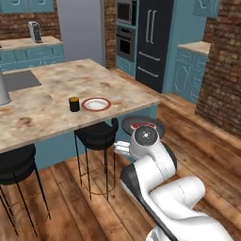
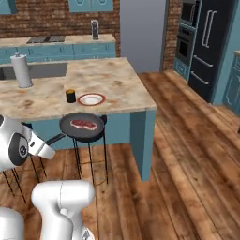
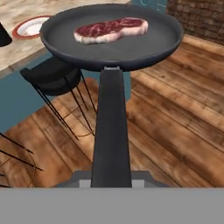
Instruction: Pick up the pan with the steak in it and place it on the dining table. Then place the steak on the plate.
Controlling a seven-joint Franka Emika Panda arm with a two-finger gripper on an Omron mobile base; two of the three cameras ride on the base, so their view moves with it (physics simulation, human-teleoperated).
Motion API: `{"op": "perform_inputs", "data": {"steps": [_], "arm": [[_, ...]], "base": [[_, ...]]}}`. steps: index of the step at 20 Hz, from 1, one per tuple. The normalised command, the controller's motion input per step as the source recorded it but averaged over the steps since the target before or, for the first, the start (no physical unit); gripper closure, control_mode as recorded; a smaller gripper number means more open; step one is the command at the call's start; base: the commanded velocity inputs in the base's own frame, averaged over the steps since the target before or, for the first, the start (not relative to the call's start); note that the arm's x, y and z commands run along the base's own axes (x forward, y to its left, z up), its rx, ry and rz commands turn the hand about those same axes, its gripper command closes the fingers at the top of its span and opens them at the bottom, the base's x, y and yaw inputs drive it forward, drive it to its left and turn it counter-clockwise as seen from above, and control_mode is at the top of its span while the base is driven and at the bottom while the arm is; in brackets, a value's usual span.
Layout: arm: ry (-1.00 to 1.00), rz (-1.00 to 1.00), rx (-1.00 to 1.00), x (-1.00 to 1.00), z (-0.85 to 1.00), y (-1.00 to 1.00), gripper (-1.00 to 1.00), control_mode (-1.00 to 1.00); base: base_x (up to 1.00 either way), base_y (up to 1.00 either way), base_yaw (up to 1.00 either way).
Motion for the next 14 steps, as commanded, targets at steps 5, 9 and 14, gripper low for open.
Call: {"op": "perform_inputs", "data": {"steps": [5, 9, 14], "arm": [[0.0, 0.0, 0.0, 0.0, 0.0, 0.0, 1.0, 1.0], [0.0, 0.0, 0.0, 0.0, 0.0, 0.0, 1.0, 1.0], [0.0, 0.0, 0.0, 0.0, 0.0, 0.0, 1.0, 1.0]], "base": [[-0.01, 0.0, 0.45], [0.03, -0.28, 0.01], [0.1, -0.97, 0.03]]}}
